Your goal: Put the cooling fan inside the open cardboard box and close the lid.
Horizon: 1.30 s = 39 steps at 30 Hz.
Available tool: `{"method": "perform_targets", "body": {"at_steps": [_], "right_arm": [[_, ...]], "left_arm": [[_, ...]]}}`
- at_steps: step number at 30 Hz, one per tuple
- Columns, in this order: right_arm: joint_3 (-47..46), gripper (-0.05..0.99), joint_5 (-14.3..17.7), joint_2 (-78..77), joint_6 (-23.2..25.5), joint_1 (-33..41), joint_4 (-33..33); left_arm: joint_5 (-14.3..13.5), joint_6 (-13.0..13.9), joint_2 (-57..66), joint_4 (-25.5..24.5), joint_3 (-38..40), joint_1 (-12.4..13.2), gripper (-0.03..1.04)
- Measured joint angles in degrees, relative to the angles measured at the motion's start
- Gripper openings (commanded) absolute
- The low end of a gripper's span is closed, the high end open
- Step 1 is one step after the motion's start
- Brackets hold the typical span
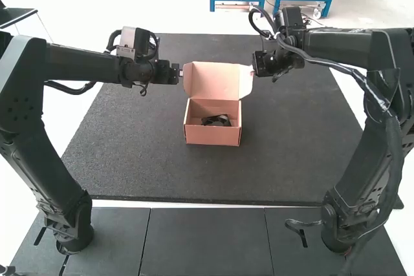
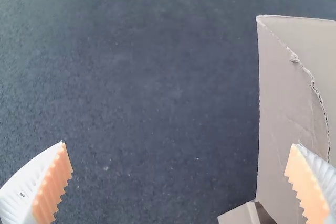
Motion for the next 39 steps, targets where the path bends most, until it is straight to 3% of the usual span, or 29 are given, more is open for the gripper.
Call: {"method": "perform_targets", "body": {"at_steps": [14,31,39], "right_arm": [[0.5,0.03,-1.9,0.74,0.0,0.11,0.44],[1.03,0.03,-2.32,0.74,0.7,2.89,0.61],[1.03,0.03,-2.34,0.74,1.09,2.89,0.59]], "left_arm": [[0.0,0.0,0.0,0.02,0.0,0.0,0.96],[0.02,0.0,0.0,-0.26,0.33,-0.02,0.96],[0.07,0.0,0.0,-0.98,1.86,-2.71,0.96]]}}
